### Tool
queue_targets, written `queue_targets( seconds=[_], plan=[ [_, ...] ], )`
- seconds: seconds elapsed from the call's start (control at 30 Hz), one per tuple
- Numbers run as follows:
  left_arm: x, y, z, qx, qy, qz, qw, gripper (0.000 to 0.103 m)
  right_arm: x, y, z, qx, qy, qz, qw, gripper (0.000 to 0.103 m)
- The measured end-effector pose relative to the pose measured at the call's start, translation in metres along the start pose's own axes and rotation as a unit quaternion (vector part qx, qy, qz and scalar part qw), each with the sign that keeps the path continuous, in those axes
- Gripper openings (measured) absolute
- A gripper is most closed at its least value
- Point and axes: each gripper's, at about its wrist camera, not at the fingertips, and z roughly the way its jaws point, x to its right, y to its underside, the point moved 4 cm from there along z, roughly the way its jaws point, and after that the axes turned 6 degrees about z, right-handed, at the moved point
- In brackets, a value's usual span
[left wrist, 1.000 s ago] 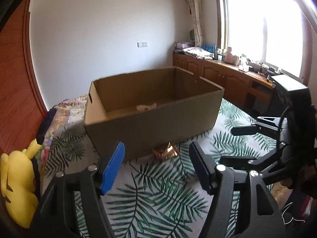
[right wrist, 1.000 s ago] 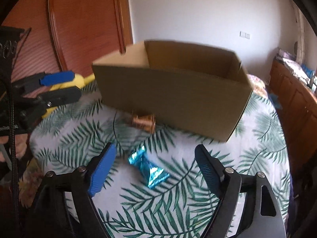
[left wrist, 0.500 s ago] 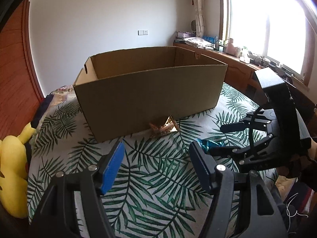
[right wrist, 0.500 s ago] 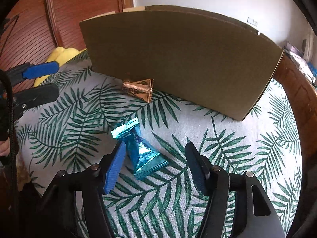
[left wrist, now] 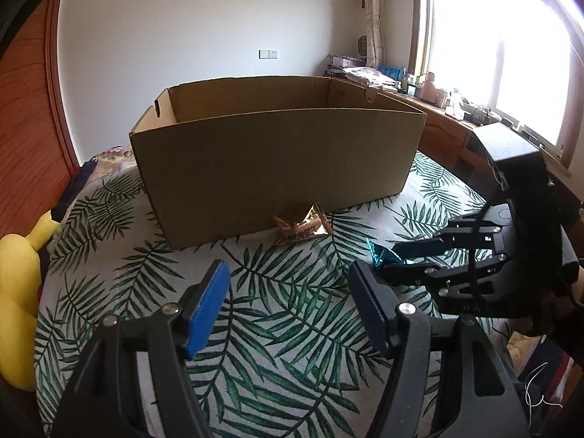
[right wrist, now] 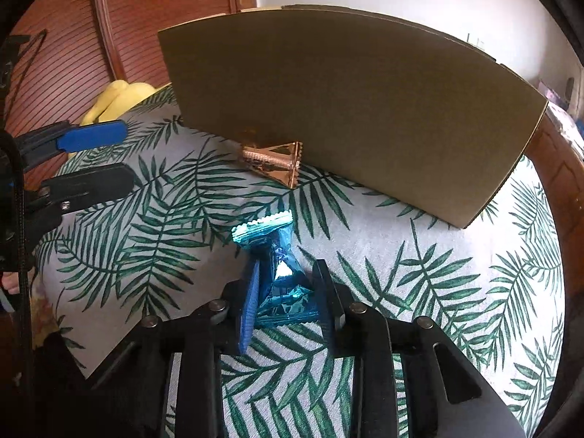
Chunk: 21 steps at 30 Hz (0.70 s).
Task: Organize snacks
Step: 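Lower the right gripper to the blue foil snack and close on it, then close the left gripper on the copper snack while the right gripper holds the blue snack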
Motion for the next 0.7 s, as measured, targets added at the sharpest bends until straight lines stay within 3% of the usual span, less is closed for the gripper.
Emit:
queue_targets(
  seconds=[0.47,0.7],
  plan=[
    [0.012,-0.022,0.043,-0.012,-0.007,-0.006,0.9999,0.067,0.027,0.022,-0.043,0.038,0.011,0.042,0.998,0.021],
    [0.012,-0.031,0.071,-0.031,-0.035,-0.006,0.9989,0.067,0.026,0.024,-0.045,0.054,0.027,0.042,0.997,0.021]
  ],
)
